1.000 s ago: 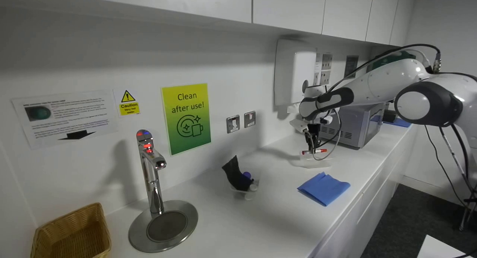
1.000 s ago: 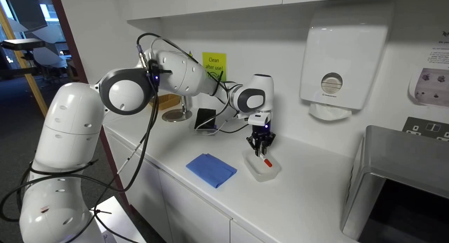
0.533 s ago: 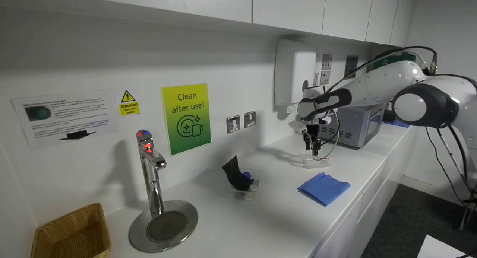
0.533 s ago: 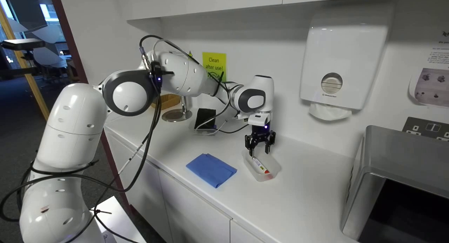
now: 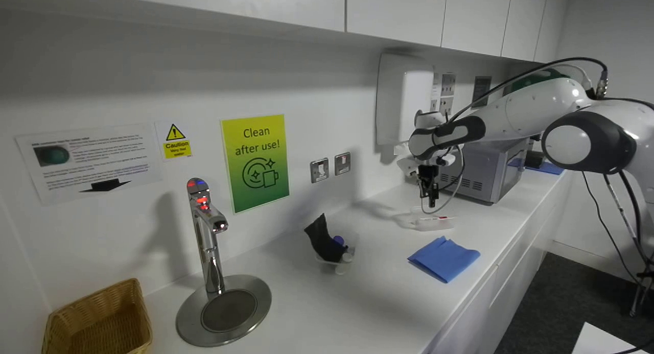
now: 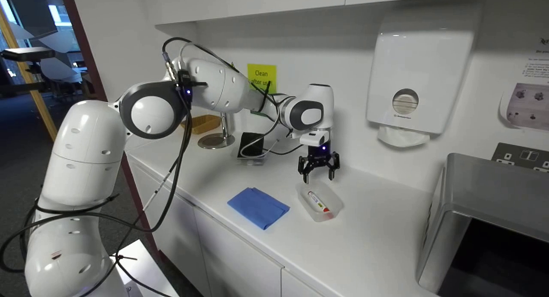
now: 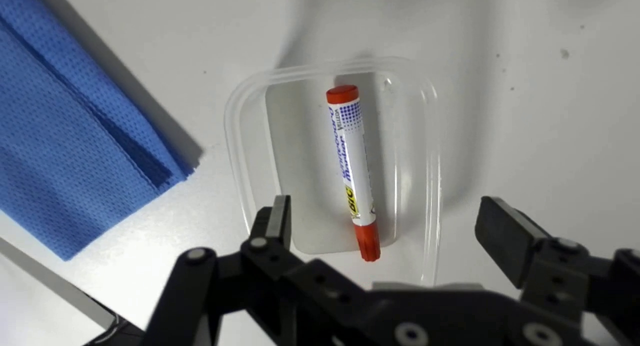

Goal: Pick up the orange marker and put it inside the clear lunchbox on the right

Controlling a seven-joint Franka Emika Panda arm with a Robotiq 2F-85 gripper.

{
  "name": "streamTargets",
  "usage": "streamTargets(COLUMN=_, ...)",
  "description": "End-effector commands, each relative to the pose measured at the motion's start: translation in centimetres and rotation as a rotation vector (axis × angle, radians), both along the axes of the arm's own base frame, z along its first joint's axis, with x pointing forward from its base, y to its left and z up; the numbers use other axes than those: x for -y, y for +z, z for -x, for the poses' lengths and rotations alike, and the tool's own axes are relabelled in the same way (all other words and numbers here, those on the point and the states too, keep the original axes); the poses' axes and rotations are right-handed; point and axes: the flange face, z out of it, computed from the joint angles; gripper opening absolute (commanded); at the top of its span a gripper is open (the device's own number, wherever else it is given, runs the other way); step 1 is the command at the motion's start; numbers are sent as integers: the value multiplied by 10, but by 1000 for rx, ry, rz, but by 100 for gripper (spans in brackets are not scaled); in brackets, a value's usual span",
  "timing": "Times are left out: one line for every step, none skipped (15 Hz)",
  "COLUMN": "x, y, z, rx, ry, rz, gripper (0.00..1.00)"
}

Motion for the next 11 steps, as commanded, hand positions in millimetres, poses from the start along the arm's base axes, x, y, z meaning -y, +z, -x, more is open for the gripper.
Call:
streamTargets(x=-22, y=46, z=15, rx=14, ry=-182, rz=-39, gripper=100)
streamTargets(x=-29, y=54, z=18, rx=17, ry=-210, rz=-53, gripper=100)
streamTargets(x=-38, y=62, z=20, rx=20, ry=-229, rz=-65, gripper=100)
streamTargets(x=-46, y=69, z=21, rx=24, ry=-244, rz=-73, gripper=100)
streamTargets(x=-55, y=75, z=23, rx=25, ry=-253, rz=-81, gripper=100)
streamTargets(x=-63, y=80, z=24, rx=25, ry=-256, rz=-86, gripper=100)
streamTargets(x=-72, y=82, z=26, rx=20, ry=-247, rz=-84, gripper=100)
streamTargets(x=-58, y=71, z=11, rx=28, ry=-230, rz=-57, gripper=100)
streamTargets(x=-63, y=73, z=11, rx=29, ry=-225, rz=-59, gripper=100)
streamTargets(x=-64, y=71, z=10, rx=27, ry=-224, rz=-59, gripper=100)
streamTargets(x=-64, y=69, z=10, rx=23, ry=-224, rz=-59, gripper=100)
